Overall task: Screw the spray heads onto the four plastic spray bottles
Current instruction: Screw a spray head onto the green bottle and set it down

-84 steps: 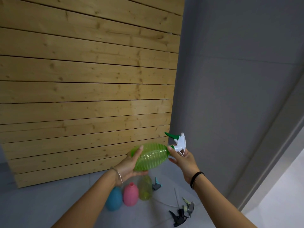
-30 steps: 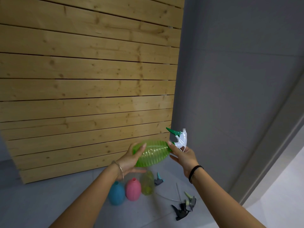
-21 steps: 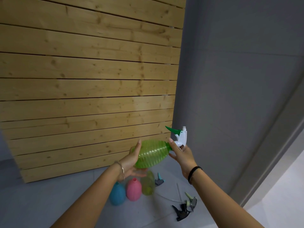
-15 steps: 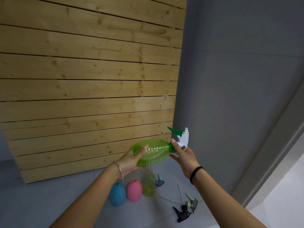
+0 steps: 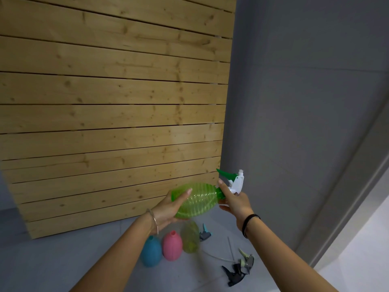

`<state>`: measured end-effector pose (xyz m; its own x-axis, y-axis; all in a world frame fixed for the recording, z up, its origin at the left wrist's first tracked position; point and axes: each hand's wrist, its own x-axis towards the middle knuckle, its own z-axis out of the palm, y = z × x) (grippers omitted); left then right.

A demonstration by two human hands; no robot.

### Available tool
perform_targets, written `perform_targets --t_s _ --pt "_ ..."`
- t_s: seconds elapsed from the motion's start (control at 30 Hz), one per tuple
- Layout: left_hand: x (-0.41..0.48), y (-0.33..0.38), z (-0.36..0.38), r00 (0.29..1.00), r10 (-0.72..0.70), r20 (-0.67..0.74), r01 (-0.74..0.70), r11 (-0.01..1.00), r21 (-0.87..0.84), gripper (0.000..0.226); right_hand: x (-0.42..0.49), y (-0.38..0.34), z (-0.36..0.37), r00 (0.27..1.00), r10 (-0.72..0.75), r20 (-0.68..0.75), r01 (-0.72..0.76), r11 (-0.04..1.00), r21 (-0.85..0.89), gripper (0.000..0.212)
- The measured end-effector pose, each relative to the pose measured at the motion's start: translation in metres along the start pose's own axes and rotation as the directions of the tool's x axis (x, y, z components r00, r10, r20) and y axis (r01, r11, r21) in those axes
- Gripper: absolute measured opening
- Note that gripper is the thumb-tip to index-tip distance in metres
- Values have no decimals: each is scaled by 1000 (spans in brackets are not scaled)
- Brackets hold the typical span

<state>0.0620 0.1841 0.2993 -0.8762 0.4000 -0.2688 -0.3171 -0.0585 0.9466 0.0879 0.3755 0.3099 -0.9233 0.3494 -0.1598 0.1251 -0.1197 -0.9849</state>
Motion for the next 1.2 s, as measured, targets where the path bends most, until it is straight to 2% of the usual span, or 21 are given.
perform_targets --t_s 0.1,0.2,0.3,0.4,0.57,0.67,0.77,0.93,1.1,1.2 --pt "0 -1 -4 992 -116 52 118 992 -34 93 -2 -6 0 986 -22 167 24 1000 -10 17" --pt "1 1 -6 990 -137 41 139 988 -61 100 -1 -7 -6 951 -30 308 7 997 77 21" --pt "3 -1 -3 999 -34 4 34 998 -47 105 0 -6 -8 970 -47 238 23 995 100 20" --pt "3 -2 -4 999 45 12 -44 997 -58 90 3 -5 -7 982 -57 183 32 990 135 15" --pt "-1 1 3 996 -92 6 92 995 -36 56 1 -5 -4 986 -94 135 79 991 109 15" --pt "0 4 6 980 -188 -69 179 977 -118 56 0 -9 -5 968 -159 193 144 985 92 16" --pt "1 5 4 973 -218 -81 204 966 -157 57 -1 -12 -8 953 -160 258 160 987 25 19" --pt "4 1 -4 986 -102 -135 93 993 -72 55 -5 -12 -5 971 -109 214 103 994 39 15" --pt "2 0 -14 979 71 -189 -72 997 3 34 -12 -12 8 975 -114 192 100 992 82 17" --pt "1 0 -15 961 125 -245 -125 992 16 32 -13 -16 13 976 -123 183 109 990 86 15"
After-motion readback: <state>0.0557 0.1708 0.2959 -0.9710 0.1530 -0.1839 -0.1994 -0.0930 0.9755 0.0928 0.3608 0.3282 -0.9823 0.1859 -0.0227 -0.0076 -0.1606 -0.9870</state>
